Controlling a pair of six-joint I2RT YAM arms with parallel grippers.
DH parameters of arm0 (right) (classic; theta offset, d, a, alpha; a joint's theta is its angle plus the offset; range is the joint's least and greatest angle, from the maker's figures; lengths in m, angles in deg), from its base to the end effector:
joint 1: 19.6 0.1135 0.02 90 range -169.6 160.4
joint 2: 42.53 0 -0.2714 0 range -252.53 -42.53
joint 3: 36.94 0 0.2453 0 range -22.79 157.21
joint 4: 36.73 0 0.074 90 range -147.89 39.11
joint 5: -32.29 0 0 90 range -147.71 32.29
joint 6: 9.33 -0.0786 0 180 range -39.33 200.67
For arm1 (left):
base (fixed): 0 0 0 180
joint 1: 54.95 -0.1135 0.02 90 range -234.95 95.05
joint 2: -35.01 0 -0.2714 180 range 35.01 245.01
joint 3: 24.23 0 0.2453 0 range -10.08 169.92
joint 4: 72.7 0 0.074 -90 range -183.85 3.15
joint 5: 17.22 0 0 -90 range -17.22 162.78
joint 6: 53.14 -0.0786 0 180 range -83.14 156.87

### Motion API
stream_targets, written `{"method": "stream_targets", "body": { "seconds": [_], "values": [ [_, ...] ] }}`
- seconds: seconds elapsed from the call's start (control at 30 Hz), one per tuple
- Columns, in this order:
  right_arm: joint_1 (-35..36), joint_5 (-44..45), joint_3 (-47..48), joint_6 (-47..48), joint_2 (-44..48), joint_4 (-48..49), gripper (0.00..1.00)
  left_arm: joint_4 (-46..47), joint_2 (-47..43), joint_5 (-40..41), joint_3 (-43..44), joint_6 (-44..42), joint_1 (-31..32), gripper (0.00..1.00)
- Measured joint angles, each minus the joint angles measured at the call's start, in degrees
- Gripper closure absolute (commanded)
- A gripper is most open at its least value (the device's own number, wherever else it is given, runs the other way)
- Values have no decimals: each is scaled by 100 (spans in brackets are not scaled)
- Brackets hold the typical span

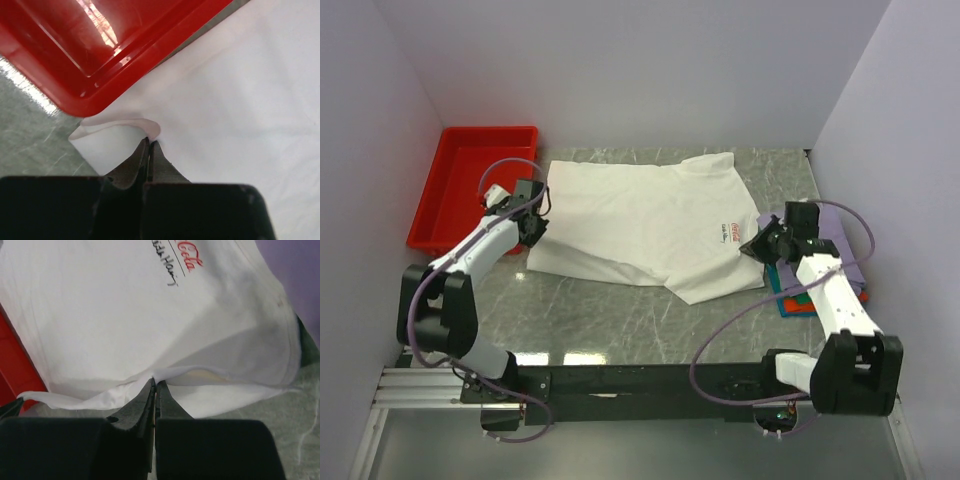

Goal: Fold and stack the t-shirts
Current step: Fold the tshirt

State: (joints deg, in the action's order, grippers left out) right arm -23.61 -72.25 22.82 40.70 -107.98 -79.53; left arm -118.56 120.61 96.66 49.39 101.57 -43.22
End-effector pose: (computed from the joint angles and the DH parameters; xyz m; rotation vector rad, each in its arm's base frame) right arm 0.2516 0.0021 0.2237 0.8125 2.3302 0.5874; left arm 0.3166 -0.0332 0.2097 -1.2273 2.1277 -0.0299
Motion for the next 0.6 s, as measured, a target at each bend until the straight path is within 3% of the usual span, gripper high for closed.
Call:
{"method": "stream_targets", "body": {
  "seconds": [0.27,0.6],
  "values": [
    [-2,-140,758,11,-1226,542,100,-48,824,2,643,-13,-31,99],
    [-256,-352,800,22,-1497,785,100,-66,905,2,732,-42,-245,99]
  ]
}}
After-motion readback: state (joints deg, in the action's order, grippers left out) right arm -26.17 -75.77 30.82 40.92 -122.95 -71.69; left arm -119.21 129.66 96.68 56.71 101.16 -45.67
